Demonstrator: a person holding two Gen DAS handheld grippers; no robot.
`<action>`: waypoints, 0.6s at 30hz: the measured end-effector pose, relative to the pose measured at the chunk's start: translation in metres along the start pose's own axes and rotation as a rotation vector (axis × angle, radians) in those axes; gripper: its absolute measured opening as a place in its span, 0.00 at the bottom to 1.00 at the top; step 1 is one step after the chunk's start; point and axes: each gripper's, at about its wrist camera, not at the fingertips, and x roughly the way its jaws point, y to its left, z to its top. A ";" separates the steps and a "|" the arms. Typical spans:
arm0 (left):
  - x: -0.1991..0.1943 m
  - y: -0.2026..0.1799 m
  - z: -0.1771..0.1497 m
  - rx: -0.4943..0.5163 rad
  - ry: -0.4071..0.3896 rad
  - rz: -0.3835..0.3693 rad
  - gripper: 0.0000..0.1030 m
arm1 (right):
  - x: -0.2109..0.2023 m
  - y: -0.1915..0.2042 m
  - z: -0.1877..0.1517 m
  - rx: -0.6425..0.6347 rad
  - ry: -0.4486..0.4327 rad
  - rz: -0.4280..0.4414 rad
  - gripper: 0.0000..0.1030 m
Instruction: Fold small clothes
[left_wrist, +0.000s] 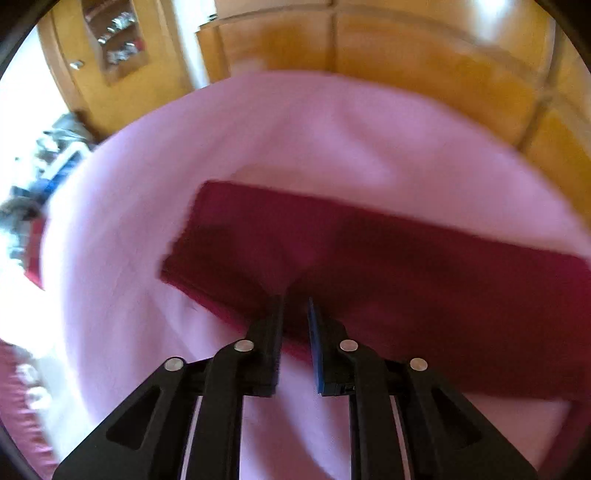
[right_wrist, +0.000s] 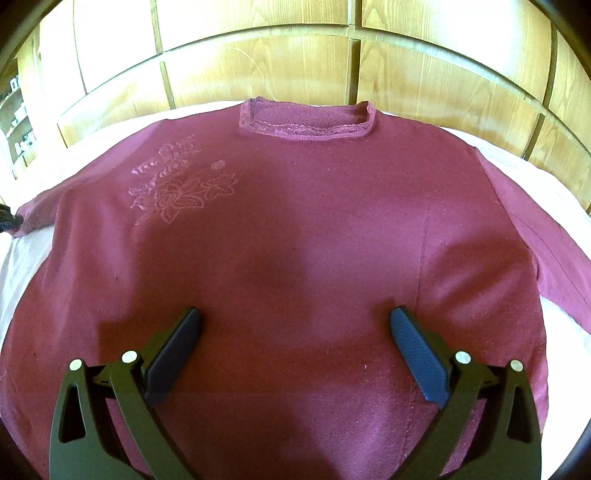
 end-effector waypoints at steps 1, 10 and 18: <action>-0.018 -0.006 -0.008 0.020 -0.027 -0.104 0.13 | 0.000 0.000 0.000 0.001 0.000 0.001 0.98; -0.090 -0.068 -0.140 0.190 0.195 -0.847 0.60 | 0.001 -0.001 0.000 0.005 -0.006 0.010 0.98; -0.105 -0.084 -0.203 0.333 0.211 -0.766 0.12 | -0.001 -0.001 -0.001 0.009 -0.010 0.016 0.98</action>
